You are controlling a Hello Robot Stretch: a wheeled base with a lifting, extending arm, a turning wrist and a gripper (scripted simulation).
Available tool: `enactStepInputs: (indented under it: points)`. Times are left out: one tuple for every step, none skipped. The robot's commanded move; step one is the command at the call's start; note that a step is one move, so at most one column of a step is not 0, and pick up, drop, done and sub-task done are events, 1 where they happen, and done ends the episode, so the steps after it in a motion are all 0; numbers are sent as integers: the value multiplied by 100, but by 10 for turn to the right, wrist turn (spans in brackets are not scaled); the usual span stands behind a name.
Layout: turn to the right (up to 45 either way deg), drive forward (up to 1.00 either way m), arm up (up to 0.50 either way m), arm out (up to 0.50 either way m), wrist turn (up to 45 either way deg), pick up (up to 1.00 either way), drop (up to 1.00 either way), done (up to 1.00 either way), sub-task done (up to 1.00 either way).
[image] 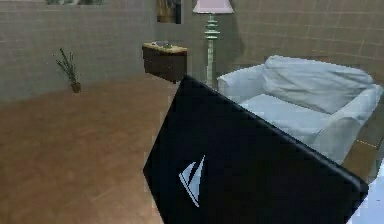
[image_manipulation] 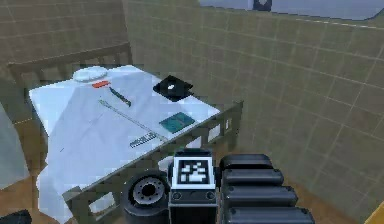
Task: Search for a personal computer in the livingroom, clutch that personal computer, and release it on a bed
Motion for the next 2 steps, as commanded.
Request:
enactStepInputs:
  points:
    - [0, 100, 0, 0, 0, 0, 0, 0, 0]
    - [-60, 0, 0, 0, 0, 0, 0, 0, 0]
